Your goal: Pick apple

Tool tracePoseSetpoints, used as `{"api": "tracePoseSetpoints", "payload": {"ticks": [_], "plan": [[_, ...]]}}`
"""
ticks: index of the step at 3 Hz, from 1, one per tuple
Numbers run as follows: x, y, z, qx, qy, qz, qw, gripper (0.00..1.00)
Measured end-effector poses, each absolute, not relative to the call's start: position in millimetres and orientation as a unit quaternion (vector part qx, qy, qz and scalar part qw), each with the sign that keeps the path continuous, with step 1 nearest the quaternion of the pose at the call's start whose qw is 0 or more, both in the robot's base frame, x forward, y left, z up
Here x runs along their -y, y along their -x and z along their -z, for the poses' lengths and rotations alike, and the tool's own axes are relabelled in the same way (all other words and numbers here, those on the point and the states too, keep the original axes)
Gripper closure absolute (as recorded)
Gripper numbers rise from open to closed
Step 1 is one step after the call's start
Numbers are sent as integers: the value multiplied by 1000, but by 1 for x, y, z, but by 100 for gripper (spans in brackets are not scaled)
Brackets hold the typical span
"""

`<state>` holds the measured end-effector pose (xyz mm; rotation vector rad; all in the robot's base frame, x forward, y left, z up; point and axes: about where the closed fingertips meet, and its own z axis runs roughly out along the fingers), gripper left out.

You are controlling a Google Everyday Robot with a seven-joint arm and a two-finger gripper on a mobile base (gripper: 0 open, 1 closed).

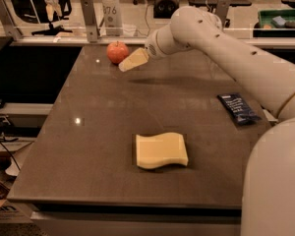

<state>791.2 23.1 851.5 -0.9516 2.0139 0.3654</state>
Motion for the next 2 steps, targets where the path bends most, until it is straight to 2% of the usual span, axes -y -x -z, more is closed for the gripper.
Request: {"api": "tracePoseSetpoints", "payload": {"ticks": [2], "plan": [[-57, -805, -847, -798, 386, -171, 430, 0]]}}
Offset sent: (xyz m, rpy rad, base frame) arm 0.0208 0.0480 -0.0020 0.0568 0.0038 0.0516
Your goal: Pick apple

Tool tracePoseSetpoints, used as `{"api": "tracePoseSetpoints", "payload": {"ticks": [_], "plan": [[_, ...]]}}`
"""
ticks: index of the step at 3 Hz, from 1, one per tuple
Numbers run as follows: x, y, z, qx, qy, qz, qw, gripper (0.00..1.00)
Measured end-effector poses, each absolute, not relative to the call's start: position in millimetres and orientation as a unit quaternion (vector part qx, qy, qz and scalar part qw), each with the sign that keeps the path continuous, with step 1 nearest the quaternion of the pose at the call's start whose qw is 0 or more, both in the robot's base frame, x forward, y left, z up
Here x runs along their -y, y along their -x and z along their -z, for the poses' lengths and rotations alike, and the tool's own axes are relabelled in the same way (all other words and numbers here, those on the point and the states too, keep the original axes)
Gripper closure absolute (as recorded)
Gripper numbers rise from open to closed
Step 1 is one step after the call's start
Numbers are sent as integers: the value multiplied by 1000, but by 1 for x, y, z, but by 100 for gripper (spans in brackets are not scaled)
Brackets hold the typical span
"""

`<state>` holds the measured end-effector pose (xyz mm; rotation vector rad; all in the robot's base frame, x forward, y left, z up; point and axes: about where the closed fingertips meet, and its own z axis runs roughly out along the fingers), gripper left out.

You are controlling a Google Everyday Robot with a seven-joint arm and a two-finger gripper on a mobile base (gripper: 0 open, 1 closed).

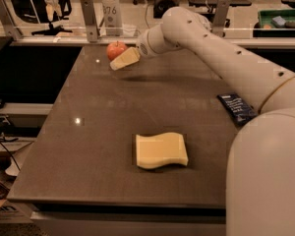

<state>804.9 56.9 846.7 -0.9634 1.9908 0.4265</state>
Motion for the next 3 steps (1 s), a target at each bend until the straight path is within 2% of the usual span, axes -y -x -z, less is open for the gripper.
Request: {"api": "tracePoseSetpoints", "payload": {"ticks": [3], "plan": [[-97, -815, -843, -792, 393, -193, 426, 0]]}}
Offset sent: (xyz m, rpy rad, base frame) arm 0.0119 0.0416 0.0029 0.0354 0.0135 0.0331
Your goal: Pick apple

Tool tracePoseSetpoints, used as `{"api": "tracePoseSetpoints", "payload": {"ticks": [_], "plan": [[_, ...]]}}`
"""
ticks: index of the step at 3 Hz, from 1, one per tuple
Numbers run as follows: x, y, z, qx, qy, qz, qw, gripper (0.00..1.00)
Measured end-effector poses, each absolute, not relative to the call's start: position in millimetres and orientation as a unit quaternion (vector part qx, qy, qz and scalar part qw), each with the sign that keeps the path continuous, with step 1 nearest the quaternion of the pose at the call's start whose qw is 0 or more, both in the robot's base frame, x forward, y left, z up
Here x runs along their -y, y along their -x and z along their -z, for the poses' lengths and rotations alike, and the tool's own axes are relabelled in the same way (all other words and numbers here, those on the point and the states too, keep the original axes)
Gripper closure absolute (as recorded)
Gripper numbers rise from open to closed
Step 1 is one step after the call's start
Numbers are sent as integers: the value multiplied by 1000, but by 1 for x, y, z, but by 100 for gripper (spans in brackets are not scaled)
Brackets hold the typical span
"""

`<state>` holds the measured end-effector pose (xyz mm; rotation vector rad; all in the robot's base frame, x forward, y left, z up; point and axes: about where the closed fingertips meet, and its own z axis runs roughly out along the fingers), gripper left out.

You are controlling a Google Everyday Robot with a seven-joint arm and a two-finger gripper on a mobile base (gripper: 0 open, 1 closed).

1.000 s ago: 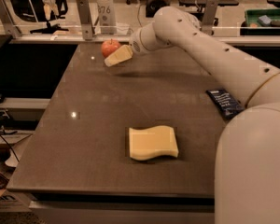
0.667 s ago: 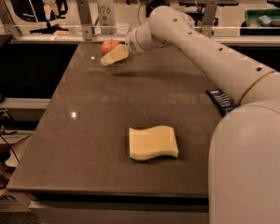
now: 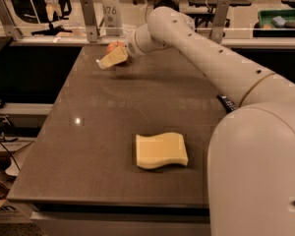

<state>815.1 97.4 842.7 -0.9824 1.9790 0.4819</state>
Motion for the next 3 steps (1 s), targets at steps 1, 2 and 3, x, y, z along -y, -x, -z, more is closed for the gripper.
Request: {"api": "tracePoseSetpoints", "payload": {"ticks": [1, 2, 3], "plan": [[-107, -817, -838, -789, 401, -197, 423, 17], [-110, -819, -836, -786, 406, -202, 419, 41], [-109, -818, -843, -781, 413, -208, 420, 64]]}}
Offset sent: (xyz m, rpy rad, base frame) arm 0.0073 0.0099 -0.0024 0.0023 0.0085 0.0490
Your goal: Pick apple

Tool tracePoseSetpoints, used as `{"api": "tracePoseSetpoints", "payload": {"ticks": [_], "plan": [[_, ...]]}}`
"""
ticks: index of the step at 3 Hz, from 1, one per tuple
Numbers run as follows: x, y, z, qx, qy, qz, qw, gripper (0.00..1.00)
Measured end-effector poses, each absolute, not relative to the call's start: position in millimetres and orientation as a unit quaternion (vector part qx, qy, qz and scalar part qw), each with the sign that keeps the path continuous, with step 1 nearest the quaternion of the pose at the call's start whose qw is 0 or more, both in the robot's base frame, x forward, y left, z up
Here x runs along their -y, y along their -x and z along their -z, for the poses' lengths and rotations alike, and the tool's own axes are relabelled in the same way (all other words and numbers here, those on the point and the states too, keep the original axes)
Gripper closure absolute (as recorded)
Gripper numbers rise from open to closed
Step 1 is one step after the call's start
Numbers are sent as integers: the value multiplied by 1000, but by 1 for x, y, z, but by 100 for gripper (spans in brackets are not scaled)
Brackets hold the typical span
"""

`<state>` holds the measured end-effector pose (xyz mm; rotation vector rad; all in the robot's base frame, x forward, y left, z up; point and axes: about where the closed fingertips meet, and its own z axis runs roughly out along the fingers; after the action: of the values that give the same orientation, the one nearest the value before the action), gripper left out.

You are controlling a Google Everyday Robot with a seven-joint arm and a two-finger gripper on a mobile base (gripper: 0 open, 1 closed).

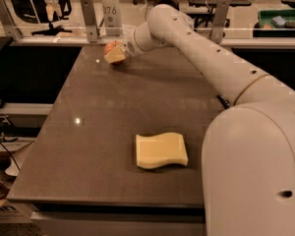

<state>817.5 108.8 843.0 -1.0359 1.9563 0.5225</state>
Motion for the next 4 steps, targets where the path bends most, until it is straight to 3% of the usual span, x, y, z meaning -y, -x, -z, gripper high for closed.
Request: {"api": "tracePoseSetpoints", "payload": {"ticks": [1, 2, 4], "plan": [[-101, -809, -867, -767, 420, -219, 432, 87], [-91, -792, -910, -744, 438, -229, 450, 100], [-78, -767, -978, -700, 487, -239, 465, 100]]}}
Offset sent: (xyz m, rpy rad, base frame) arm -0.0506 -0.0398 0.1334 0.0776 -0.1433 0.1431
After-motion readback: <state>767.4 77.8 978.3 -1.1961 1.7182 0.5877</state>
